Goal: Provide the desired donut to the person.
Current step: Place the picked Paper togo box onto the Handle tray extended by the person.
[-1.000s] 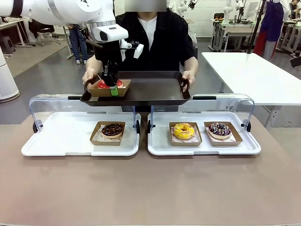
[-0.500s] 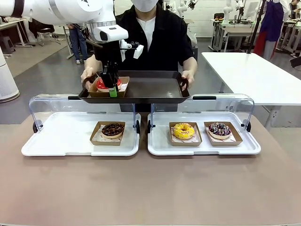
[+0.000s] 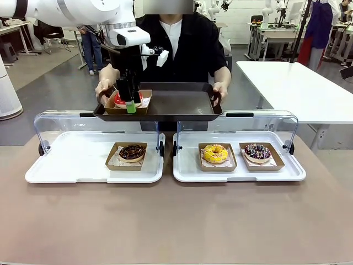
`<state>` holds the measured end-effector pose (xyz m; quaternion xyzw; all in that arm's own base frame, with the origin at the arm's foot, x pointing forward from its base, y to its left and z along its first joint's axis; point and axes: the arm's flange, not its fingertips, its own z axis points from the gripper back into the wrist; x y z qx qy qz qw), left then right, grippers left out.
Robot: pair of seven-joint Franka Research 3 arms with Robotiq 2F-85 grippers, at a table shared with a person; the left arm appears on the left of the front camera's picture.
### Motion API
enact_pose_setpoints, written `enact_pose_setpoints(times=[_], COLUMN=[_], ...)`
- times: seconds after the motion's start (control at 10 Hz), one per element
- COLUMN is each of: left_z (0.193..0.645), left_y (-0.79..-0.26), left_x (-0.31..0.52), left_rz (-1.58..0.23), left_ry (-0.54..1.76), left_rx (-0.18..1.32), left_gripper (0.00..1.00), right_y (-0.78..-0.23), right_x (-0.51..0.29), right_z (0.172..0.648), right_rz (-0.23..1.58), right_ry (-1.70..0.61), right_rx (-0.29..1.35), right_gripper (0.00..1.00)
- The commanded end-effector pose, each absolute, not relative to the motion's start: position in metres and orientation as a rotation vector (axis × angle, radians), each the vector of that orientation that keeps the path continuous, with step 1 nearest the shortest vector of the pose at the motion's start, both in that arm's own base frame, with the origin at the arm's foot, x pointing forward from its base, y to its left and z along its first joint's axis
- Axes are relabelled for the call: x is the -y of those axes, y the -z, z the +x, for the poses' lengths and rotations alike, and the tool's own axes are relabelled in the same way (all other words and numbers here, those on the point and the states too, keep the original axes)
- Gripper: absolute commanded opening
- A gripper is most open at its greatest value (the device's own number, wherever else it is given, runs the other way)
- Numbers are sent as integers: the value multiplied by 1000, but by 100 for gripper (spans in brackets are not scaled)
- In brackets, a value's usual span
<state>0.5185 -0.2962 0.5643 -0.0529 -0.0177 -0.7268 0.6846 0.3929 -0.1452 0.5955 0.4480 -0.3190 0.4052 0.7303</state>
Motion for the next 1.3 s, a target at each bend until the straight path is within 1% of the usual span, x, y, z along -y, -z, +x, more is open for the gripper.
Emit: enact_pose_setpoints(times=[0.0,0.5,0.7,0.9,1.2], left_z=[519,512,491,458,421], left_y=[-568,-576,-601,-630,-650], left_x=[294,292,274,242,199], left_rz=[-153,-151,-122,-69,-37], left_ry=[1650,1686,1716,1777,1780], left_rx=[45,21,2,-7,58], left_gripper=[100,100,100,100,100], right_y=[-595,-595,-595,-595,-595], right_x=[145,145,145,145,145], right_z=[394,394,394,394,394], right_rz=[992,992,992,992,992], right_ry=[-892,-892,-892,-892,-892], right_rx=[712,712,712,712,712], right_gripper=[100,100,100,100,100])
